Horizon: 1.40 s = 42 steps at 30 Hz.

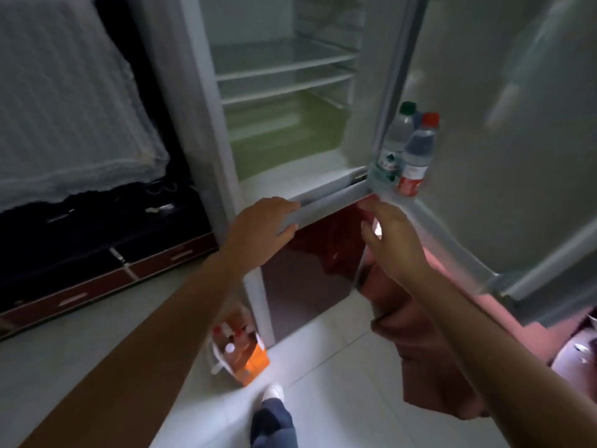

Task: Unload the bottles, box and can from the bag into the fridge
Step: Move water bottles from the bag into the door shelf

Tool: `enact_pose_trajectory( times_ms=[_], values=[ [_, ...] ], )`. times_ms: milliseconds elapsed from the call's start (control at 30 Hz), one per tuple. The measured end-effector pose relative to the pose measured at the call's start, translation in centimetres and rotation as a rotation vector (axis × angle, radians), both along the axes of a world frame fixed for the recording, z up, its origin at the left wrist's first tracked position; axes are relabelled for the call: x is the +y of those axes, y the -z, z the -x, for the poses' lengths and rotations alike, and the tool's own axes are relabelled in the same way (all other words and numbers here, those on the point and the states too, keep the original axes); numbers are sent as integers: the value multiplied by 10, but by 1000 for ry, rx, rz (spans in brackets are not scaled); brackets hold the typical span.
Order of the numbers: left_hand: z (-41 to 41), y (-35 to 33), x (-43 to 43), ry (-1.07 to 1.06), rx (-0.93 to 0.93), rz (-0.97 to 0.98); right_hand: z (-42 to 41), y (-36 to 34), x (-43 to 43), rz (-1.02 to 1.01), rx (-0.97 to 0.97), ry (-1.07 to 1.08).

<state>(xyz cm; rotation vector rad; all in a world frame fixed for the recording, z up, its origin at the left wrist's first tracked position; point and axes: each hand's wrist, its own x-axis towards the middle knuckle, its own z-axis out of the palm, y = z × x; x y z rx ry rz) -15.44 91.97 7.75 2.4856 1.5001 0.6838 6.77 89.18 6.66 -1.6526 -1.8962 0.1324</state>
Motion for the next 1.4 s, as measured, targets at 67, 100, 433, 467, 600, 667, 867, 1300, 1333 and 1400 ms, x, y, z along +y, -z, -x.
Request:
enact_pose_trajectory(
  times_ms=[67, 100, 433, 467, 600, 667, 867, 1300, 1333, 1400],
  values=[
    [29, 12, -23, -93, 4, 21, 25, 14, -6, 16, -16, -94],
    [43, 17, -33, -146, 15, 45, 37, 20, -10, 18, -21, -137],
    [146, 59, -88, -466, 1, 182, 136, 59, -19, 158, -7, -357],
    [155, 65, -92, -506, -13, 194, 143, 64, -19, 178, 8, -371],
    [184, 97, -106, -547, -12, 275, 168, 91, -26, 275, 62, -392],
    [195, 113, -106, -565, -18, 293, 176, 104, -28, 357, 54, -386],
    [210, 166, -93, -575, -58, 374, 194, 147, -21, 459, 49, -332],
    [211, 371, -63, -593, -50, 513, 210, 336, 4, 626, 50, -268],
    [211, 391, -59, -593, -53, 520, 213, 355, 9, 637, 51, -265],
    [213, 430, -49, -596, -64, 514, 219, 394, 20, 654, 46, -246]
  ],
)
